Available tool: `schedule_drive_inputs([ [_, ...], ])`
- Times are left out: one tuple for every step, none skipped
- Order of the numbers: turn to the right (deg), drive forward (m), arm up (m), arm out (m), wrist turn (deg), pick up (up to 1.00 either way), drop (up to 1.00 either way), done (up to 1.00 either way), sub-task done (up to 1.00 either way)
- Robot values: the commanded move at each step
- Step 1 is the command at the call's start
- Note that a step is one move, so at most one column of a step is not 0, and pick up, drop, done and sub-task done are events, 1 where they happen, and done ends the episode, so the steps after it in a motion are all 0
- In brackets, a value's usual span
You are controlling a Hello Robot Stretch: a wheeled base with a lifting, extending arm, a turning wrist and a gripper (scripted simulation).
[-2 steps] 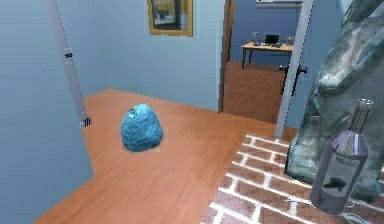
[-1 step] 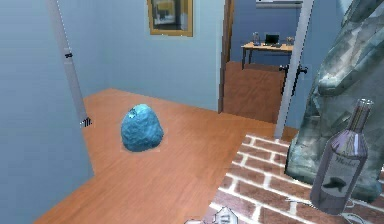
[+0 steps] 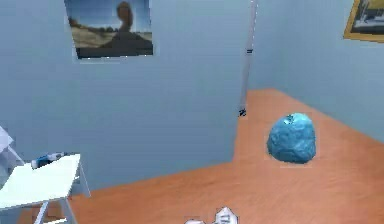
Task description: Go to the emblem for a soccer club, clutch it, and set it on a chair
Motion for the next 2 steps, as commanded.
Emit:
schedule_drive_inputs([
  [-45.0,0.00,0.00,0.00,0.0,0.00,0.00,0.00,0.00],
  [-6.0,0.00,0.00,0.00,0.0,0.00,0.00,0.00,0.00],
])
